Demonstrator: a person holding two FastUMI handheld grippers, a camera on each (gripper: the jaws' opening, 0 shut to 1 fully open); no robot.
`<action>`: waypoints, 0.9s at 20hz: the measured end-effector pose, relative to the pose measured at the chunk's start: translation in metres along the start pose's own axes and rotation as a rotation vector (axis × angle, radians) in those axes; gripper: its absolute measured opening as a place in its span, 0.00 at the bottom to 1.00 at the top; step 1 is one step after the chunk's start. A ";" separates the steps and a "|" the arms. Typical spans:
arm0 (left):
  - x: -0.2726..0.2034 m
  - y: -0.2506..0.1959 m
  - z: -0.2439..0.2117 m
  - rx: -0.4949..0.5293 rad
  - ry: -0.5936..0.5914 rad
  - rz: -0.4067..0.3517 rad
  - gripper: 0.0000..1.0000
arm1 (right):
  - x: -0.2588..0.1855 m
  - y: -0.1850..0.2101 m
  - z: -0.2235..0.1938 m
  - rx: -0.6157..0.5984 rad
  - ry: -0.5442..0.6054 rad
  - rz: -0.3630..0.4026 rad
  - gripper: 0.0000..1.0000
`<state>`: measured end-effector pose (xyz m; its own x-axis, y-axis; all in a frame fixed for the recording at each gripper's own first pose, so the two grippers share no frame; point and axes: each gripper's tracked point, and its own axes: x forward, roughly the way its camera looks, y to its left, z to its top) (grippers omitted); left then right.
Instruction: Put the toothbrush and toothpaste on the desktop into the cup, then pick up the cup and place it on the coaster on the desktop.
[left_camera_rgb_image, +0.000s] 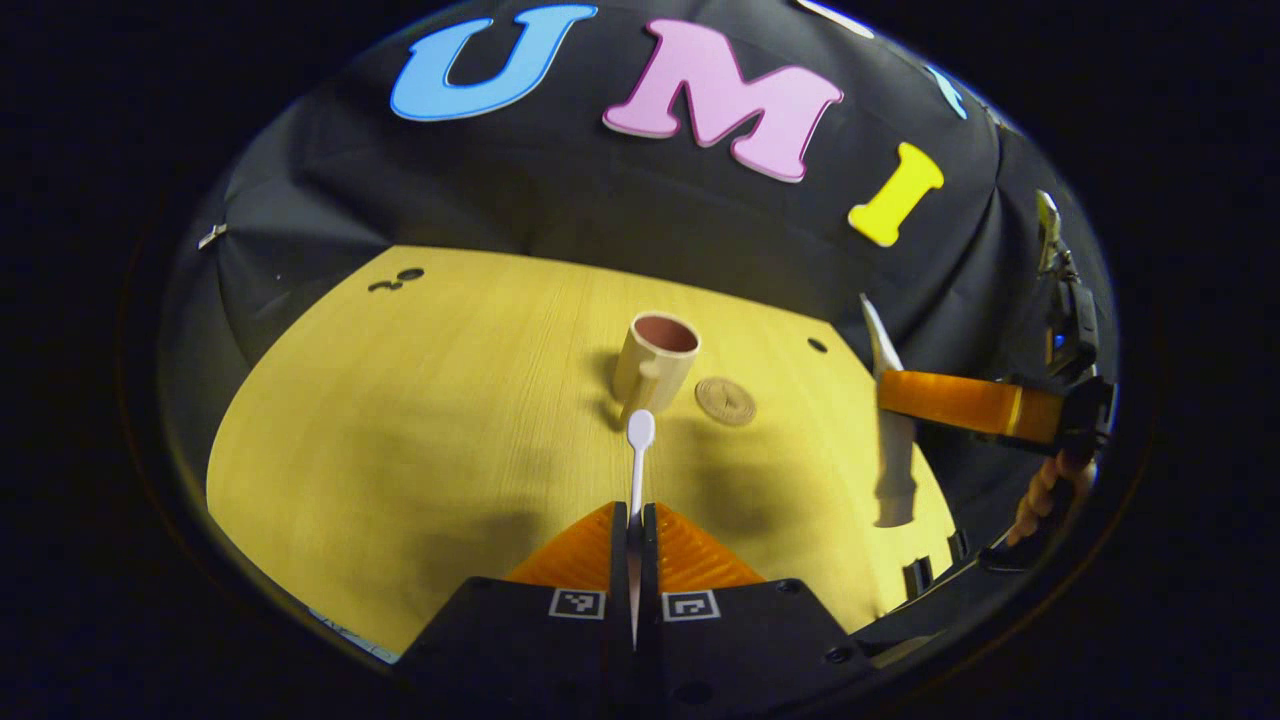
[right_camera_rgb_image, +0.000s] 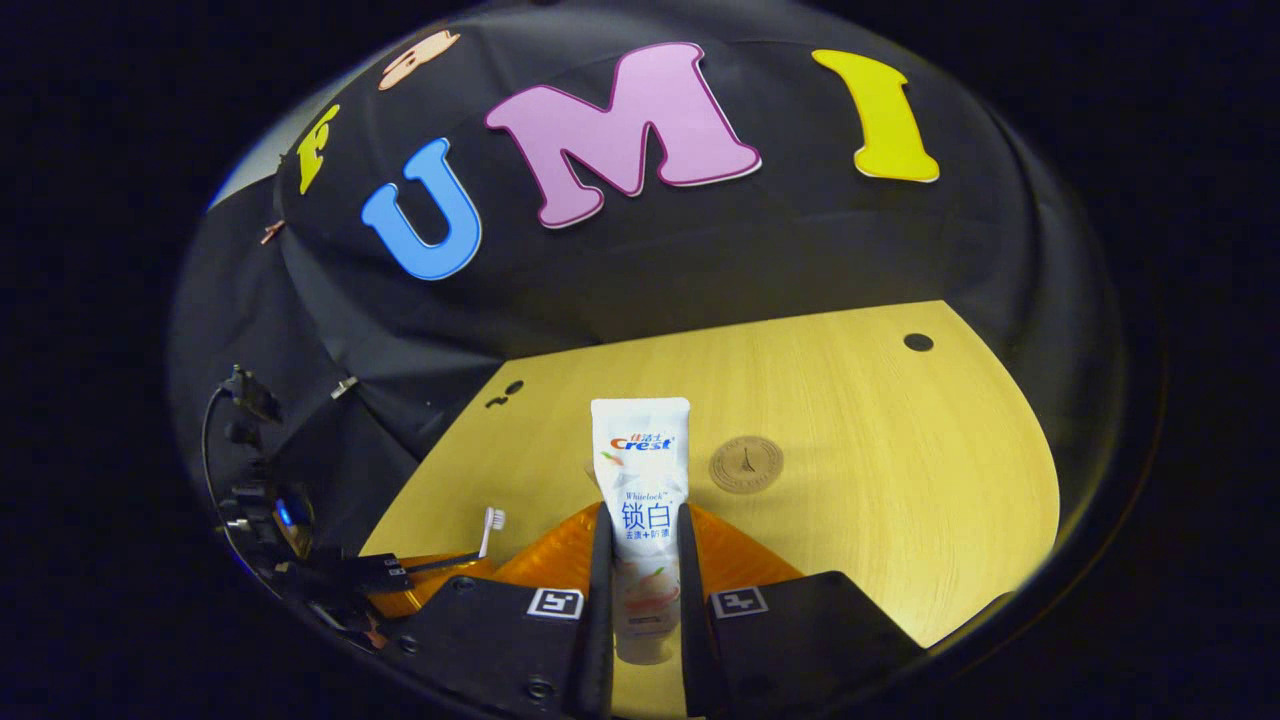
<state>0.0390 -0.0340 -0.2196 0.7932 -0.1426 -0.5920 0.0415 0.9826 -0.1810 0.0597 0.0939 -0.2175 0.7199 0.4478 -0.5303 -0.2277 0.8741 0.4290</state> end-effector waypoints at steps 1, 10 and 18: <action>-0.005 -0.003 0.013 -0.002 -0.027 -0.012 0.06 | 0.005 0.004 0.009 -0.002 -0.017 0.013 0.31; -0.009 -0.021 0.083 -0.003 -0.156 -0.085 0.06 | 0.068 0.026 0.083 -0.007 -0.145 0.086 0.31; 0.010 -0.025 0.123 -0.017 -0.254 -0.137 0.06 | 0.140 0.033 0.109 0.059 -0.213 0.146 0.31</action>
<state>0.1206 -0.0450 -0.1246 0.9077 -0.2370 -0.3462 0.1499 0.9539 -0.2599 0.2239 0.1645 -0.1983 0.8053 0.5133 -0.2968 -0.3054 0.7881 0.5345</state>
